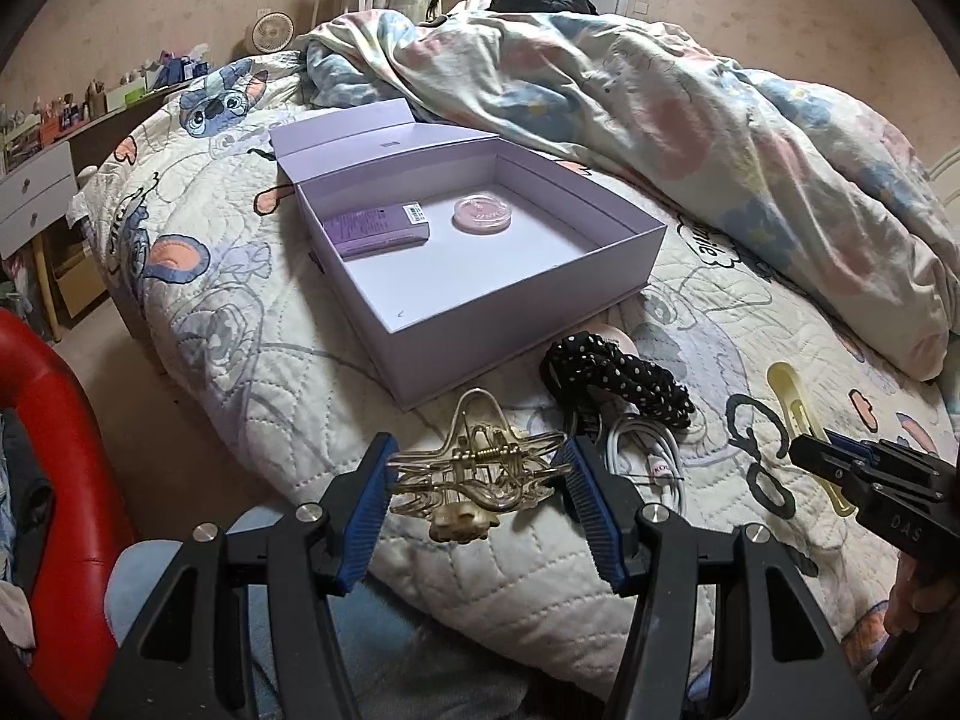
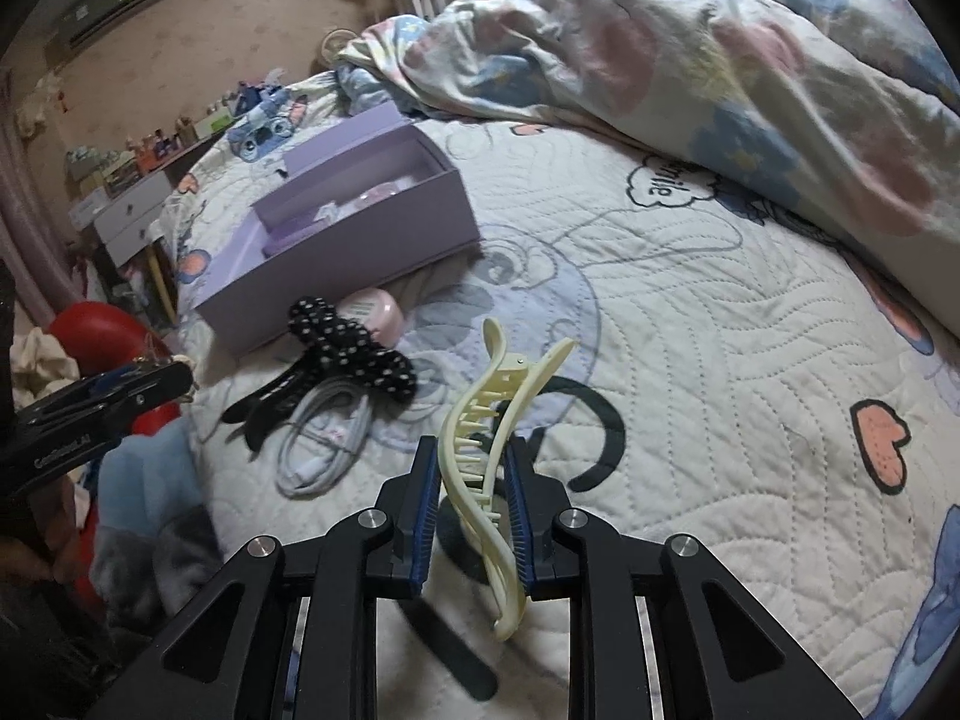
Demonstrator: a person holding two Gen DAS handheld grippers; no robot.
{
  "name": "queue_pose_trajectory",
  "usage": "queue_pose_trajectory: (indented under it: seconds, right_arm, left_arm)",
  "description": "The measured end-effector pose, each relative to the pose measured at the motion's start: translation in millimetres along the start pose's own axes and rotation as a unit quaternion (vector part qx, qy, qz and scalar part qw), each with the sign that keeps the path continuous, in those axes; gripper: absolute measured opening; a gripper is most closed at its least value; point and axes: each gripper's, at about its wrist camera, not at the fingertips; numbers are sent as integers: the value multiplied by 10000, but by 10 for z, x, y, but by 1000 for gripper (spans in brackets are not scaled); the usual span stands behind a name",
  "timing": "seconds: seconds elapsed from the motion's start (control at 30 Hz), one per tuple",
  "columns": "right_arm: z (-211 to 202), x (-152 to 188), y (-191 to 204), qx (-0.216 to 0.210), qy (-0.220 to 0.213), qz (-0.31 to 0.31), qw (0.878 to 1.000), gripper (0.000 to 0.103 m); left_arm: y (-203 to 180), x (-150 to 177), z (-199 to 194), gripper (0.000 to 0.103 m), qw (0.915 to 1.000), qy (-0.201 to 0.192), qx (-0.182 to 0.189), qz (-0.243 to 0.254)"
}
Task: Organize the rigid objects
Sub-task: 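Lift the gold clip and cream claw clip toward the lilac box with both grippers, then carry the gold clip and cream claw clip over the lilac box with both grippers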
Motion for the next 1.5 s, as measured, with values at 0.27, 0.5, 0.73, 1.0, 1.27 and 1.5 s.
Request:
queue_pose_trajectory:
  seconds: [0.27, 0.5, 0.73, 1.0, 1.27, 1.5]
  right_arm:
    - [-29, -18, 127, -272, -29, -53, 9996, 21]
    - [11, -128, 278, -477, -69, -268, 9985, 21]
    - [112, -289, 358, -618, -37, -480, 9969, 21]
    - [234, -488, 441, -859, 15, -678, 9940, 21]
    - [379, -726, 551, -1187, 40, -1033, 9875, 21]
    - [492, -946, 650, -1395, -20, -1319, 9814, 21]
  left_arm:
    - [24, 31, -88, 57, 10000, -42, 8, -6]
    - [29, -39, -103, 57, 10000, -30, 62, 60]
    - [31, -187, -69, 57, 10000, -21, 79, 25]
    - [51, -371, -20, 57, 10000, -60, 14, -35]
    - [87, -522, 14, 57, 9998, -86, -112, -155]
    - [135, -707, 61, 57, 9993, -179, -186, -261]
Point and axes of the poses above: each gripper's, at about its wrist camera, not at the fingertips, and z roughly the way its jaws point, y to its left, x to its underside, and after that the axes turned 4 degrees about -x, right-handed
